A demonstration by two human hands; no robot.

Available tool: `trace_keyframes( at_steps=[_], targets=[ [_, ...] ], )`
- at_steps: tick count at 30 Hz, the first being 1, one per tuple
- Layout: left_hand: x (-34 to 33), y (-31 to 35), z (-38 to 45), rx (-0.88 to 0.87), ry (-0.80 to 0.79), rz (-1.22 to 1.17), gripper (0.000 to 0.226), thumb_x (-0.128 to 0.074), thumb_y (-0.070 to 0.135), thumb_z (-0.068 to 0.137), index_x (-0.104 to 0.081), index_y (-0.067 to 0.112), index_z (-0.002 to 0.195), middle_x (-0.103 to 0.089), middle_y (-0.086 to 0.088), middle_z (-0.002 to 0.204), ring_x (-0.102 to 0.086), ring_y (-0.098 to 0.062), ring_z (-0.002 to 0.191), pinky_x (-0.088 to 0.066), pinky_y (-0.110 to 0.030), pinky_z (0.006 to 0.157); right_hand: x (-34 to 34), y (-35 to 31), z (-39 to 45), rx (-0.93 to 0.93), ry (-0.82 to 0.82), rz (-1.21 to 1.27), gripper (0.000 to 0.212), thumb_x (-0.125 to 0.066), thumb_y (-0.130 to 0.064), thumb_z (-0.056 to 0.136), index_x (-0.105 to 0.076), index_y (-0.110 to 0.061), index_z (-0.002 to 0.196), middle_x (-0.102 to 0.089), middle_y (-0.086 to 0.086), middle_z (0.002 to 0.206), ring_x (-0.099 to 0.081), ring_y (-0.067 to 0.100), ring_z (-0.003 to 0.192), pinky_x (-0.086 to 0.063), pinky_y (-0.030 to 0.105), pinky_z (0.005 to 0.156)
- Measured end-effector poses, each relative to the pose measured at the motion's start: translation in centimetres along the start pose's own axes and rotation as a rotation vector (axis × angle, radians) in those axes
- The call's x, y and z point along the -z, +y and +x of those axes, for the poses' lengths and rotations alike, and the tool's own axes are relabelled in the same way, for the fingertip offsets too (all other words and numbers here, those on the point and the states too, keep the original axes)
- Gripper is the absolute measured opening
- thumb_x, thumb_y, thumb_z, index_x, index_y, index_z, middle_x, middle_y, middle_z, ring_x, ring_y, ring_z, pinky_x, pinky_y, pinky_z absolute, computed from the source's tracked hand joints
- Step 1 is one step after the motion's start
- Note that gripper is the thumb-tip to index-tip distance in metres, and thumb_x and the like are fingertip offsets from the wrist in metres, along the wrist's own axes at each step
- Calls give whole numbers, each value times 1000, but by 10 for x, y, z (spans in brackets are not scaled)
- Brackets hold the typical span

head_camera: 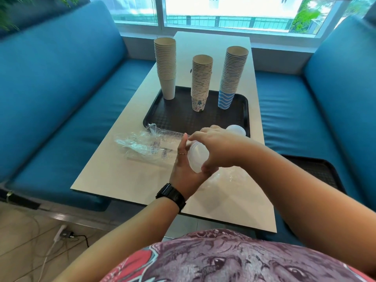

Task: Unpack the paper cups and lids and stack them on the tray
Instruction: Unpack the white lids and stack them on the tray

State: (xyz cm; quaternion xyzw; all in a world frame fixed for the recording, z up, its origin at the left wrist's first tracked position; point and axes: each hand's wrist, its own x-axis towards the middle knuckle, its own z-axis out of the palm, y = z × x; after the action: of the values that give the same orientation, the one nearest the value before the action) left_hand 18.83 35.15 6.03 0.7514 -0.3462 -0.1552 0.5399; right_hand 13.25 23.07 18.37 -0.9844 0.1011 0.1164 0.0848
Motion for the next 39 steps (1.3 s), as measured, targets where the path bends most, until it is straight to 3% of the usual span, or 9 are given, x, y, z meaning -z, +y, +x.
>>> trace_keyframes(
  at_steps=[4, 12, 17, 20, 22, 25, 28, 30, 39],
  targets=[
    [1, 2, 0, 5, -5, 14, 121, -79, 47, 65, -4, 24, 156, -33, 24, 136, -33, 9, 125, -32, -17, 104, -1, 1, 2, -1, -3, 10, 86, -81, -38, 69, -35, -35, 141, -49, -6, 130, -41, 18, 121, -47, 40, 97],
    [1, -1, 1, -23, 21, 34, 112, -87, 38, 71, -13, 20, 153, -33, 31, 129, -35, 12, 117, -26, 2, 92, 14, 16, -10, 14, 118, 284, 71, -75, -30, 76, -40, -49, 135, -38, -6, 126, -45, 13, 110, -49, 29, 91],
    [1, 0, 1, -24, 8, 14, 112, -84, 50, 66, -14, 31, 151, -44, 14, 137, -44, -7, 127, -35, -23, 107, 18, 43, -16, -19, 267, 506, 44, -78, -26, 74, -49, -38, 106, -35, -4, 119, -50, 18, 105, -51, 29, 92],
    [0, 1, 0, -19, 17, -17, 111, -83, 52, 63, -16, 33, 150, -46, 17, 134, -44, 0, 124, -32, -11, 105, 15, 72, -15, -101, 409, 567, 36, -77, -29, 70, -49, -29, 91, -40, 2, 112, -51, 22, 97, -49, 31, 87],
    [-1, 0, 0, -21, 25, -31, 111, -79, 58, 61, -19, 29, 150, -46, 22, 132, -45, 9, 120, -31, -4, 100, 7, 94, -9, -185, 481, 580, 33, -76, -36, 67, -47, -30, 82, -43, 3, 109, -50, 23, 95, -45, 24, 80],
    [-2, -3, 1, -33, 31, -33, 112, -77, 60, 60, -22, 23, 150, -45, 25, 133, -44, 9, 123, -32, -7, 102, -14, 125, 1, -309, 523, 563, 32, -79, -29, 73, -50, -23, 81, -42, 2, 110, -46, 19, 96, -35, 15, 71],
    [-3, -3, 2, -39, 29, -24, 112, -78, 58, 60, -22, 24, 151, -48, 16, 136, -47, -3, 127, -36, -15, 105, -38, 148, 15, -441, 534, 557, 32, -80, -28, 72, -54, -15, 84, -40, 1, 110, -44, 18, 99, -32, 23, 76],
    [-2, -2, 0, -39, 29, -21, 111, -78, 59, 61, -22, 27, 151, -47, 19, 137, -47, -2, 127, -36, -10, 102, -55, 158, 25, -499, 501, 551, 32, -81, -27, 72, -54, -14, 84, -40, 1, 111, -44, 17, 101, -30, 21, 80],
    [-3, -3, 4, -54, 29, -5, 105, -79, 57, 64, -20, 35, 148, -45, 33, 135, -47, -2, 128, -37, -12, 103, -101, 168, 56, -517, 422, 591, 29, -80, -34, 73, -54, -20, 78, -45, 1, 126, -44, 22, 118, -38, 28, 96]
  ],
)
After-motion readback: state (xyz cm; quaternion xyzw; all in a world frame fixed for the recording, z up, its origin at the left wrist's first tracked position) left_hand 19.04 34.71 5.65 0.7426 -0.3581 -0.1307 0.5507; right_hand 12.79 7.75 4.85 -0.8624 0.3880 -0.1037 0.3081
